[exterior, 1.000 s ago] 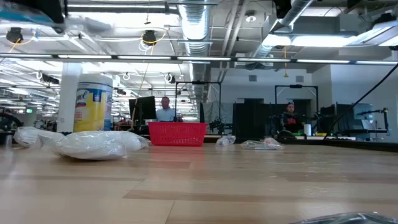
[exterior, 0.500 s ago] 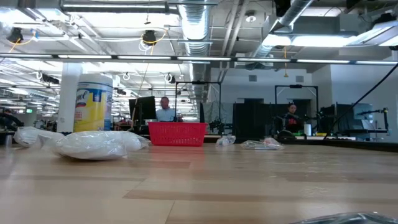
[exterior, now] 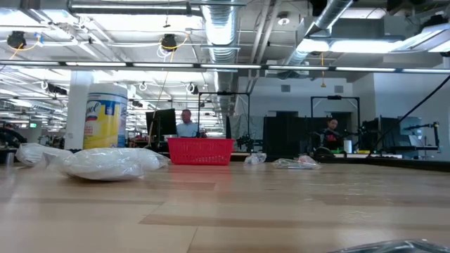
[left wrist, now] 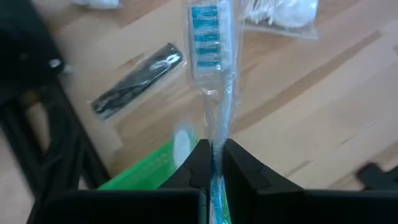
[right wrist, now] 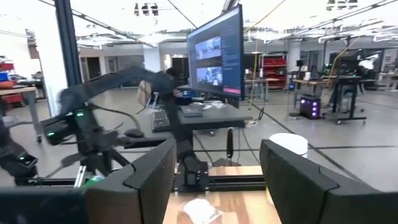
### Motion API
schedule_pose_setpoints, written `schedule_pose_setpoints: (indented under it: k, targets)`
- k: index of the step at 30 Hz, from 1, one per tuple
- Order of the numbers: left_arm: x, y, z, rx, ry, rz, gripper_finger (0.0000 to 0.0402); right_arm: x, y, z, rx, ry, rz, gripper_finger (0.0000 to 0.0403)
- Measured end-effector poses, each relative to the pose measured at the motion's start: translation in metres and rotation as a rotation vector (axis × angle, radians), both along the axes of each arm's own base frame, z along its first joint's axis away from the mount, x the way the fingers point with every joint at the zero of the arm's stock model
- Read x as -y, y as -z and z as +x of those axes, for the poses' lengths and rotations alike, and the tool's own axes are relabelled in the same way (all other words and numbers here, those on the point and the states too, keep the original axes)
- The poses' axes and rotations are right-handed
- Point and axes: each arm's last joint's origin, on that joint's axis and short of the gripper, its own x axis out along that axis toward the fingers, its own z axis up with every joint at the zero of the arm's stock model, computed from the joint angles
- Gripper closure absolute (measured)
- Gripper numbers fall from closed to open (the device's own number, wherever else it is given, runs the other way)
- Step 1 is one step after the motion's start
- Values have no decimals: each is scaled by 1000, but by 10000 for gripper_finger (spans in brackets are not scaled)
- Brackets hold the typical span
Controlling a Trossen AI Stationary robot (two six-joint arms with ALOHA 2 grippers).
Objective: Pick & Place Travel size toiletries
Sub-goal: Put the blue toothbrush into the green basket
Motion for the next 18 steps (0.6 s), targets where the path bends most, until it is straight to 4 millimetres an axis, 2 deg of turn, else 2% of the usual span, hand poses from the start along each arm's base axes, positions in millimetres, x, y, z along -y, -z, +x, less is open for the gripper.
schedule_pose_setpoints:
  k: [3, 8, 18]
  targets:
    - [17, 5, 1, -66, -13, 1, 391, 3, 0, 0, 2, 16, -14, 178]
    - [38, 26, -7, -143, -21, 29, 391, 5, 3, 5, -10, 20, -13, 178]
    - [42, 43, -20, -160, 25, 117, 391, 10, 17, 25, -59, 9, 73, 178]
